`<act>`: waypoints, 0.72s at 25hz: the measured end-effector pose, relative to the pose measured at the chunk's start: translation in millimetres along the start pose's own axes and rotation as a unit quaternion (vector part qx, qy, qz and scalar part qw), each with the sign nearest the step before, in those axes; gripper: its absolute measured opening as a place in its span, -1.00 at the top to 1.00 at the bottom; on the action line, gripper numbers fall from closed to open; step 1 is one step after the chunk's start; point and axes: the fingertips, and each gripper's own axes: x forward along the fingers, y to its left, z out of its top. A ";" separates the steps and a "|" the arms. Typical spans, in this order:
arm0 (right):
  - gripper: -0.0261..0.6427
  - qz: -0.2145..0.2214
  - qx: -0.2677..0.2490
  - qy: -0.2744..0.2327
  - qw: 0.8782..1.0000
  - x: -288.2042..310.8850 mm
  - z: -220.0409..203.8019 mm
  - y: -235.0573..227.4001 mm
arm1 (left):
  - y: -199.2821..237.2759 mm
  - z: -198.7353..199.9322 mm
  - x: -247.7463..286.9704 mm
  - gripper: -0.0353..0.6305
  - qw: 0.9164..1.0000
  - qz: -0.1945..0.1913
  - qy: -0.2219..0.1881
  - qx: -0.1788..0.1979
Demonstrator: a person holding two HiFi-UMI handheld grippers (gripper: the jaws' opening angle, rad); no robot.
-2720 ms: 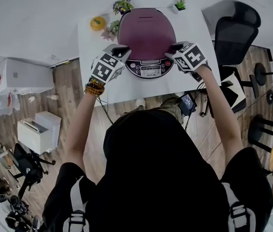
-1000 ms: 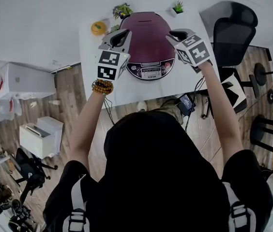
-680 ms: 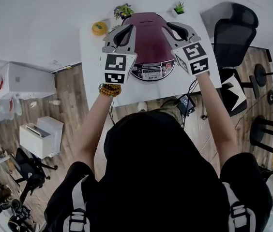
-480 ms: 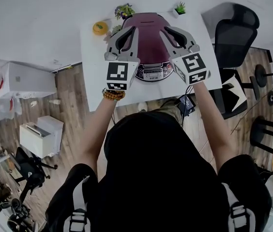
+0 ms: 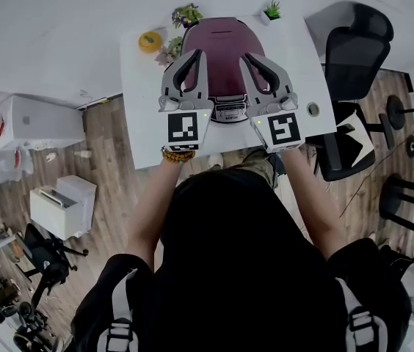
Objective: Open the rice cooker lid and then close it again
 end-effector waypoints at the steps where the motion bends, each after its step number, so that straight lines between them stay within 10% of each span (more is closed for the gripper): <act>1: 0.78 -0.009 -0.005 -0.008 1.000 -2.3 3.0 2.2 | -2.0 -0.9 -2.2 0.82 1.000 0.003 -0.001 0.001; 18: 0.81 -0.076 0.079 0.031 0.993 -32.0 -30.7 37.4 | -24.5 -39.1 -37.0 0.82 0.999 0.025 0.030 0.003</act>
